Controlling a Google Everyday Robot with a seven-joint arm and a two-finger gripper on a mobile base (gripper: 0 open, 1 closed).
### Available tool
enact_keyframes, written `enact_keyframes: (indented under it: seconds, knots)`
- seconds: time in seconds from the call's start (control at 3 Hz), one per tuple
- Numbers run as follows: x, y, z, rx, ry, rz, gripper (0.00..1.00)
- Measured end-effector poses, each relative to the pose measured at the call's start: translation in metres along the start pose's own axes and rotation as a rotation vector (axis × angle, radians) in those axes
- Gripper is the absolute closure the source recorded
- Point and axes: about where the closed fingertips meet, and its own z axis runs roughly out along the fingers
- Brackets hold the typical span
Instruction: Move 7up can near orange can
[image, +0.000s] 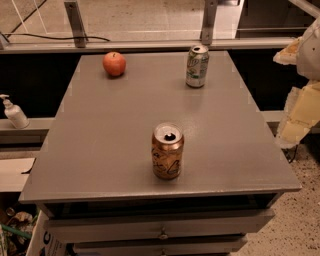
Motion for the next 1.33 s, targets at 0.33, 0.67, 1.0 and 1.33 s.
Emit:
enact_keyframes:
  seconds: [0.33, 0.67, 1.0, 1.33]
  knots:
    - [-0.001, -0.003, 0.001, 0.005, -0.021, -0.005, 0.00]
    - [0.000, -0.029, 0.013, 0.010, -0.107, 0.000, 0.00]
    - [-0.007, -0.100, 0.057, -0.008, -0.291, 0.110, 0.00]
    - [-0.013, -0.127, 0.076, -0.022, -0.361, 0.188, 0.00]
